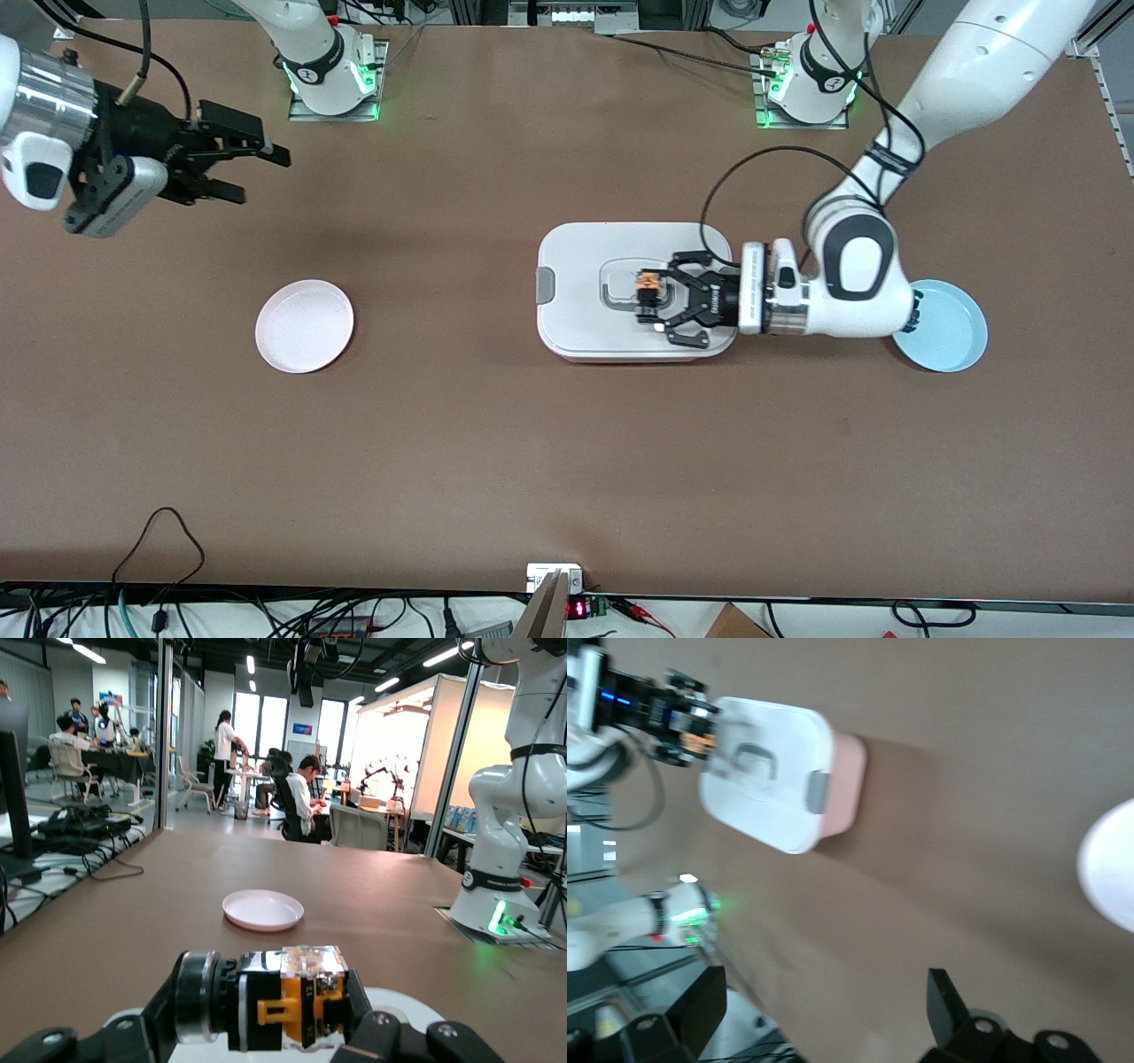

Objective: Transfer orange switch to right arm and place
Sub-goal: 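Lift the orange switch with the left gripper and carry it over the box, then hold the switch with the left gripper while the right gripper approaches it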

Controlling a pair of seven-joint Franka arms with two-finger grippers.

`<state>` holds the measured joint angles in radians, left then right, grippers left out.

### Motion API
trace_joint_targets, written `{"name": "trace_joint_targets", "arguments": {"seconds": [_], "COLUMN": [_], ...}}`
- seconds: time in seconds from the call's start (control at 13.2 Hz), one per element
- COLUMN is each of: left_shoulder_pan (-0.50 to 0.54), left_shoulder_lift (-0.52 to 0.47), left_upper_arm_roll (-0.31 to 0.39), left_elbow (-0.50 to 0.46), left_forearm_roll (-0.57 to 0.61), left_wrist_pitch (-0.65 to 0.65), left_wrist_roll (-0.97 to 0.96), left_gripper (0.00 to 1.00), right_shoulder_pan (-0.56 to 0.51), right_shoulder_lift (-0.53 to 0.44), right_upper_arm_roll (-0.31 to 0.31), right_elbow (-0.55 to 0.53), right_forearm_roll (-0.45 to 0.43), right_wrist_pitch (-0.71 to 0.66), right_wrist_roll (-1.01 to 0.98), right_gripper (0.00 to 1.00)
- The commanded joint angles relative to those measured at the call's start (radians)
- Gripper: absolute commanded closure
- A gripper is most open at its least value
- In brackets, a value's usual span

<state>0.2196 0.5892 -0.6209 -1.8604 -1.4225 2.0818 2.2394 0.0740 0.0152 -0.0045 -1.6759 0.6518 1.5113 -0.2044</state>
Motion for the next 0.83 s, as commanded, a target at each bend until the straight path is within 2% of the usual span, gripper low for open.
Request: {"name": "trace_joint_targets", "arguments": {"seconds": [0.0, 0.23, 0.45, 0.76], "left_shoulder_pan": [-0.045, -0.054, -0.055, -0.062], "left_shoulder_lift": [0.0, -0.003, -0.003, -0.005], "left_upper_arm_roll": [-0.002, -0.005, -0.006, -0.019], "left_elbow": [0.0, 0.001, 0.003, 0.004], "left_forearm_roll": [-0.133, -0.171, -0.19, -0.216], "left_wrist_pitch": [0.014, 0.012, 0.011, 0.012], "left_wrist_roll": [0.124, 0.141, 0.141, 0.141], "left_gripper": [1.0, 1.0, 1.0, 1.0], "right_shoulder_pan": [0.001, 0.015, 0.088, 0.2], "right_shoulder_lift": [0.032, 0.072, 0.113, 0.189], "right_upper_arm_roll": [-0.006, 0.0, 0.0, 0.0], "right_elbow": [-0.059, -0.151, -0.275, -0.346], "right_forearm_roll": [0.184, 0.389, 0.573, 0.849], "right_wrist_pitch": [0.009, 0.078, 0.197, 0.305], "right_wrist_roll": [-0.024, -0.117, -0.326, -0.507], "right_gripper": [0.0, 0.0, 0.0, 0.0]}}
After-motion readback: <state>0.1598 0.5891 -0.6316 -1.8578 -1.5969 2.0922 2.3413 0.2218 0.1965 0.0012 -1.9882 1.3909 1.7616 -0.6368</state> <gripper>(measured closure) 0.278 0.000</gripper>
